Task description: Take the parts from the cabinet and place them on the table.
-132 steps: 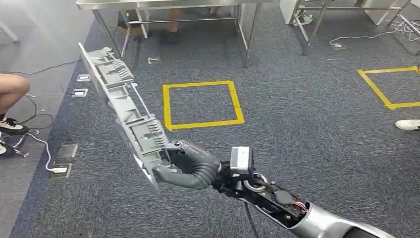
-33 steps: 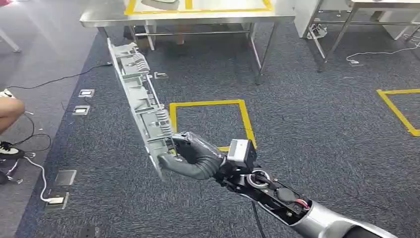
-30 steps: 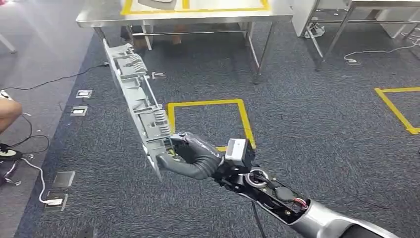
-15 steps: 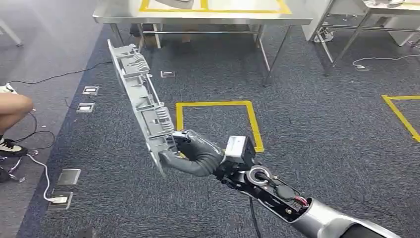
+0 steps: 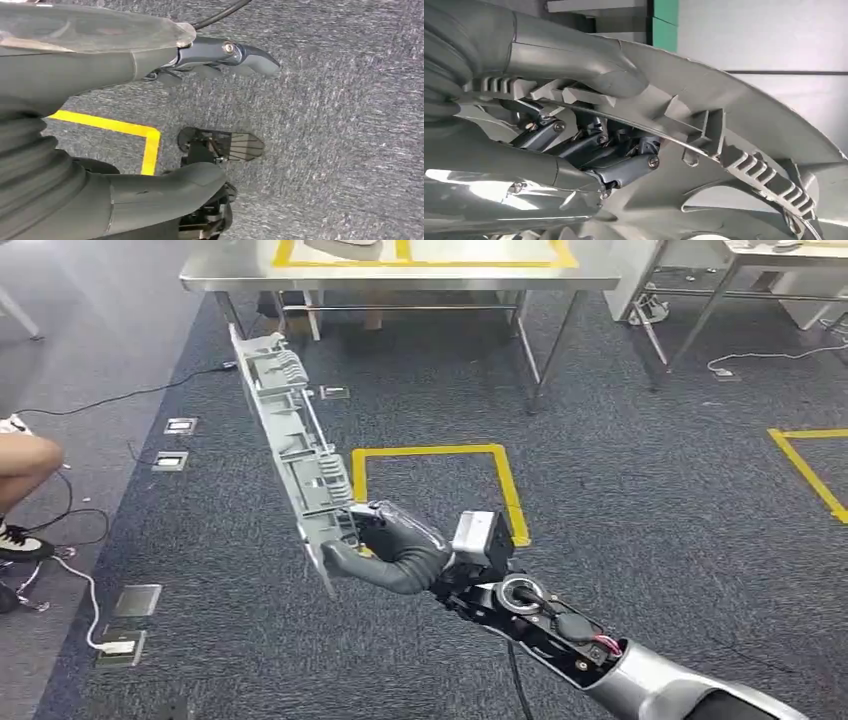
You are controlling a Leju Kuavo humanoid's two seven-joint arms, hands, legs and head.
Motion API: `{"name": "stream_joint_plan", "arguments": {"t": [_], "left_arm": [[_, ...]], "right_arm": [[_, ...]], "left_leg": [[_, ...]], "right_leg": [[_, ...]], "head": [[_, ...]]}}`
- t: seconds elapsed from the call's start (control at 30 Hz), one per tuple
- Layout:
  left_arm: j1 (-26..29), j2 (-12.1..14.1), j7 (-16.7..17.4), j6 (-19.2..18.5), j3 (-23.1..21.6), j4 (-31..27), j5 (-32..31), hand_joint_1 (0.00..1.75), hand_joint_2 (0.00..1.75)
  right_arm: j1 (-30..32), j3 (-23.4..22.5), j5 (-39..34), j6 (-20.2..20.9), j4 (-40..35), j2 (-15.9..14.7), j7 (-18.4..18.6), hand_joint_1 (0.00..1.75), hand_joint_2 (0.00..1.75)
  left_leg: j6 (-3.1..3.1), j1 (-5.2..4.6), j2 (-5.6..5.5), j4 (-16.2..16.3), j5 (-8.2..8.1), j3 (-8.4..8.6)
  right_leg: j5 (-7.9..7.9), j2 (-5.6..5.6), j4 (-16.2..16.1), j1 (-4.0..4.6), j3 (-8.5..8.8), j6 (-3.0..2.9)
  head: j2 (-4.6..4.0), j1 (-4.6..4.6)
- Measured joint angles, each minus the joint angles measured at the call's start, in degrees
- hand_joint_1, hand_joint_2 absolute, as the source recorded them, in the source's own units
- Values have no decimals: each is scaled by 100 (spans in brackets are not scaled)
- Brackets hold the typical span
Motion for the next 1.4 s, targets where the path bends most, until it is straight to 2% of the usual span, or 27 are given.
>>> {"name": "stream_joint_plan", "arguments": {"t": [0.2,0.27,0.3,0.33,0.4,0.43,0.47,0.5,0.53,0.6,0.63,0.67,0.77,0.8,0.83,0.87,0.93,0.97,1.0,1.03,1.07,1.13,1.17,1.27,1.33,1.37,1.4], "left_arm": [[-4,7,0,0,0,0,-7,0,175],[-6,7,0,0,0,0,-15,0,175],[-6,2,0,-2,0,-2,-17,0,175],[-4,2,-2,0,0,-2,-22,0,175],[-18,0,-2,0,0,-2,-22,0,175],[-19,-2,-2,0,0,-2,-22,0,175],[-18,-4,-2,0,0,-2,-22,0,175],[-16,-4,-2,0,0,-2,-22,0,175],[-12,-9,-2,0,0,-2,-22,0,175],[-12,-13,0,0,0,-2,-22,0,175],[-13,-13,-2,0,0,-2,-22,0,175],[-22,-11,-2,0,0,-4,-22,0,175],[-10,-9,-2,4,0,-4,-22,0,175],[-14,-9,-2,9,0,-4,-22,0,175],[-13,-2,-2,9,0,-4,-24,0,175],[-13,-4,-4,11,0,-4,-28,0,175],[-9,-4,-4,11,0,-7,-31,0,175],[-4,-7,-2,11,0,-7,-31,0,175],[-2,-5,-4,11,0,-7,-31,0,175],[-1,-2,-4,11,0,-7,-31,0,175],[-2,0,-4,11,0,-7,-31,0,175],[-8,11,-4,11,0,-9,-33,0,175],[-16,15,-4,11,0,-11,-35,0,175],[-10,13,-4,11,0,-20,-35,0,175],[-13,-4,-4,11,0,-33,-35,0,175],[-17,4,-9,11,0,-33,-37,0,175],[-19,7,-11,13,0,-33,-37,0,175]], "right_arm": [[5,0,0,0,0,0,2,175,175],[4,0,-6,0,0,0,11,175,175],[8,-2,-33,0,-2,0,20,175,175],[11,-2,-64,-4,-2,0,33,175,175],[8,-2,-94,-4,0,-2,35,175,175],[11,-2,-94,-4,2,-2,35,175,175],[14,-2,-96,-4,11,-2,37,175,175],[24,0,-96,-4,15,-2,41,175,175],[35,0,-96,-7,15,-4,48,175,175],[28,0,-96,-7,15,-7,52,175,175],[17,0,-96,-4,15,-4,50,175,175],[6,4,-96,-4,13,-4,50,175,175],[16,11,-101,-4,15,-7,52,175,175],[12,11,-101,-7,15,-4,55,175,175],[8,9,-103,-11,15,-4,57,175,175],[-3,9,-103,-11,15,-4,55,175,175],[-3,9,-105,-11,15,-4,52,175,175],[1,11,-105,-11,17,-4,55,175,175],[8,13,-109,-7,20,-4,55,175,175],[12,17,-122,-7,22,-4,57,175,175],[10,17,-136,-7,22,-4,57,175,175],[6,17,-171,-7,22,-4,55,175,175],[1,17,-179,-7,22,-4,52,175,175],[-1,17,-179,-7,22,-4,55,175,175],[-1,17,-179,-7,17,-4,55,175,175],[-9,15,-179,-7,15,-4,52,175,175],[-9,15,-179,-7,15,-4,50,175,175]], "left_leg": [[42,-27,0,9,-29,1],[66,-35,0,-20,-33,14],[95,28,13,-101,-18,85],[112,25,17,-131,-28,141],[143,19,30,-135,-44,188],[148,9,33,-134,-55,197],[142,6,33,-132,-65,210],[131,6,32,-126,-74,223],[117,10,25,-119,-92,242],[67,26,12,-81,-134,277],[27,27,12,-58,-160,280],[-9,-19,8,-14,-167,256],[-112,12,27,-88,-138,291],[-146,11,26,-89,-143,298],[-170,29,34,5,-235,272],[-185,20,34,298,-440,138],[-214,30,36,1307,-892,-333],[-221,29,36,1712,-1019,-539],[-218,29,36,1870,-1006,-642],[-210,29,36,1701,-840,-586],[-196,29,36,1277,-582,-388],[-152,30,27,149,-65,151],[-125,3,10,-66,-138,265],[-44,-24,18,-46,-149,235],[30,29,37,-107,-125,273],[67,25,40,-110,-136,286],[93,20,44,-108,-144,292]], "right_leg": [[-19,2,-5,-22,10,32],[-27,2,-24,-37,22,74],[-74,-12,1,-44,-9,95],[-171,-9,169,-39,-54,85],[-613,0,1199,-35,-551,78],[-775,0,1688,-37,-821,82],[-831,-1,2018,-36,-1024,74],[-771,-1,2049,-37,-1078,61],[-530,-2,1776,-40,-999,46],[69,-9,740,-41,-571,10],[174,-24,257,-38,-372,4],[148,-8,205,7,-341,-21],[158,43,219,33,-361,-111],[182,41,177,11,-305,-148],[208,41,136,-14,-245,-191],[222,39,125,-13,-244,-223],[219,43,127,5,-251,-235],[212,45,128,17,-251,-244],[209,54,129,21,-246,-247],[202,69,130,21,-234,-250],[192,88,132,20,-220,-243],[157,115,136,16,-180,-216],[137,128,148,61,-202,-185],[128,153,132,52,-201,-106],[52,137,186,26,-213,-48],[-102,88,423,34,-297,-28],[-359,72,913,29,-533,-6]], "head": [[0,-37],[0,-52],[0,-50],[0,-20],[0,50],[0,64],[0,57],[0,63],[0,79],[0,112],[0,138],[0,142],[0,57],[0,52],[0,33],[0,-34],[0,-114],[0,-122],[0,-131],[0,-133],[0,-142],[0,-155],[0,-164],[0,-142],[0,-138],[0,-105],[0,-50]]}}
